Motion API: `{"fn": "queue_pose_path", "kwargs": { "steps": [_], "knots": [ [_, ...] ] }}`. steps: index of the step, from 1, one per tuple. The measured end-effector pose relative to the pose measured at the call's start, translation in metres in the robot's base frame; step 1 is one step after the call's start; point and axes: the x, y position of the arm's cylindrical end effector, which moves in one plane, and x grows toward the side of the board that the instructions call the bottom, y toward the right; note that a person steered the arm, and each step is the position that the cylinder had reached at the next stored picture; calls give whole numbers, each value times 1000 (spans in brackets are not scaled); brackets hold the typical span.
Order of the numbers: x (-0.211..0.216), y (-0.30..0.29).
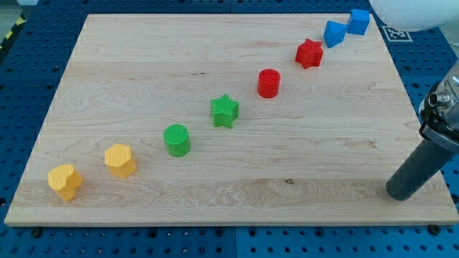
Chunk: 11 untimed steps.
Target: Place your arm at bottom center
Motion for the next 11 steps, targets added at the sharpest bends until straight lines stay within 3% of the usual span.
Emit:
{"fn": "queue_pose_path", "kwargs": {
  "steps": [6,7,8,9,11],
  "knots": [
    [12,1],
    [-49,-2],
    [-43,-89],
    [-4,-147],
    [30,-212]
  ]
}}
